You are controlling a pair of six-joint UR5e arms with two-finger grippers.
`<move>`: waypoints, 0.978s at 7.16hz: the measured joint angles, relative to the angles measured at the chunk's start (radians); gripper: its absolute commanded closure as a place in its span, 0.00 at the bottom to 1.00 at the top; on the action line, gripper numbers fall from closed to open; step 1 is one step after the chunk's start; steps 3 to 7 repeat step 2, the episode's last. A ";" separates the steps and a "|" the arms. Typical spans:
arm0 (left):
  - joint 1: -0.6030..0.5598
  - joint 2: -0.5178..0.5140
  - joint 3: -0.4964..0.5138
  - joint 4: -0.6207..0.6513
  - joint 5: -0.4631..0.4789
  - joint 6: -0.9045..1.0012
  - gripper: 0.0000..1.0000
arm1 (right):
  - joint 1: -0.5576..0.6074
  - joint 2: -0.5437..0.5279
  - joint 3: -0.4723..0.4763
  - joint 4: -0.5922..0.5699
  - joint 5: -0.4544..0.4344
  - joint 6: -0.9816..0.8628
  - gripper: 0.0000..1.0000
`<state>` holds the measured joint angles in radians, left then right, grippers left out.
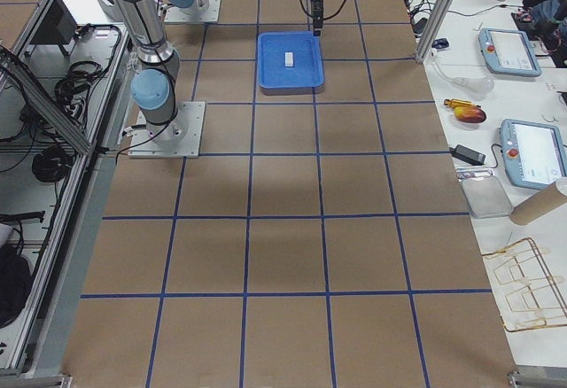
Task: Assemble white blocks and place on blue tray
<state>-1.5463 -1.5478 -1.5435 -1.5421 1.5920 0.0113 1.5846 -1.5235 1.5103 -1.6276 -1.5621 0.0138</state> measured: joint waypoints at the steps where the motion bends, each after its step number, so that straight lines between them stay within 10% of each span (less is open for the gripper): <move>1: 0.001 0.000 0.000 0.001 -0.002 0.001 0.00 | 0.000 0.000 0.001 0.000 0.000 0.000 0.00; 7: 0.001 0.000 -0.001 0.001 -0.004 0.001 0.00 | 0.000 0.000 0.001 -0.001 0.000 0.000 0.00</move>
